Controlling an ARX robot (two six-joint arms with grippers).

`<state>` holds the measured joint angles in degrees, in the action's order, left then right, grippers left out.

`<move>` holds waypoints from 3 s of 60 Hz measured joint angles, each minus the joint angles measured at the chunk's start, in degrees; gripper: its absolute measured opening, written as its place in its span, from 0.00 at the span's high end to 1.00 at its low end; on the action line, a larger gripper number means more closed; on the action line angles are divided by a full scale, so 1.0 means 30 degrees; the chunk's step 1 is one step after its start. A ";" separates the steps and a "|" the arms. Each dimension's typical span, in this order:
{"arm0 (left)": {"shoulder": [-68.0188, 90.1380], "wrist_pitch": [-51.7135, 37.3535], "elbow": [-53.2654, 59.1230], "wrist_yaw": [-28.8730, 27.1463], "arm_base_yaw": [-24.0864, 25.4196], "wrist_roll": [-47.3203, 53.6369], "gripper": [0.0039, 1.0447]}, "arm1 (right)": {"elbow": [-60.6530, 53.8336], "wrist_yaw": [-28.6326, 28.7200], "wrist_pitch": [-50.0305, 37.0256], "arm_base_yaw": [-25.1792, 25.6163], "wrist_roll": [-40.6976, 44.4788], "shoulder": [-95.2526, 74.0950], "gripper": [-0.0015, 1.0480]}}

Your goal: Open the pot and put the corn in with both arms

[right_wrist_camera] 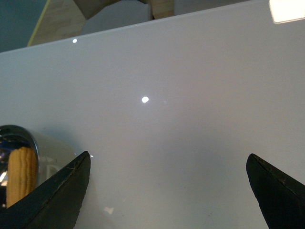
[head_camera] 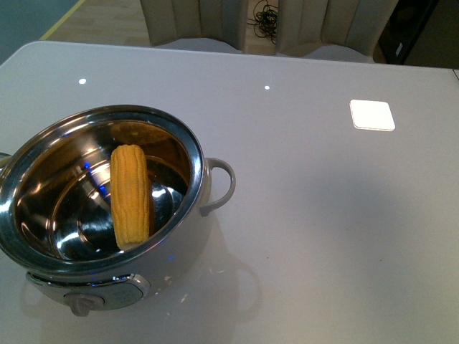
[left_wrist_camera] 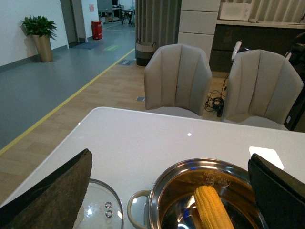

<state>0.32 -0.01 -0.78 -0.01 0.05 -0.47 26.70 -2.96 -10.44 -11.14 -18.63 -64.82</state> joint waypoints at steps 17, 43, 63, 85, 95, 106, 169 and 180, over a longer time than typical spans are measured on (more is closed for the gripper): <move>0.0000 0.0000 0.0000 0.0007 0.0000 0.0000 0.07 | -0.2667 -0.2178 0.1377 -0.1035 0.1093 0.5260 0.09; 0.0000 0.0000 0.0000 0.0000 0.0000 0.0000 0.07 | -0.3738 -0.4823 0.4721 -0.1785 0.0634 1.0032 0.09; 0.0000 0.0000 0.0000 0.0000 0.0000 0.0000 0.07 | -0.3745 -0.4874 0.4721 -0.1800 0.0634 1.0032 0.09; 0.0000 0.0000 0.0000 0.0000 0.0000 0.0000 0.07 | -0.3745 -0.4874 0.4721 -0.1800 0.0634 1.0032 0.09; 0.0000 0.0000 0.0000 0.0000 0.0000 0.0000 0.07 | -0.4707 -0.4437 0.1989 -0.1632 0.1632 1.0295 0.15; 0.0000 0.0000 0.0000 0.0000 0.0000 0.0000 0.07 | -0.7206 -0.2965 -0.4146 -0.0408 0.5042 1.1985 0.41; -0.0007 0.0000 0.0000 0.0000 0.0000 0.0000 0.07 | -0.8539 0.0947 0.3417 0.3650 0.6113 2.1427 0.98; 0.0000 0.0000 0.0000 0.0000 0.0000 0.0000 0.07 | -0.8539 0.0954 0.3453 0.3650 0.6156 2.1478 0.96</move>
<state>0.32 -0.01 -0.78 -0.01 0.05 -0.47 1.08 -0.10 -0.08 -0.19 -0.16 -0.38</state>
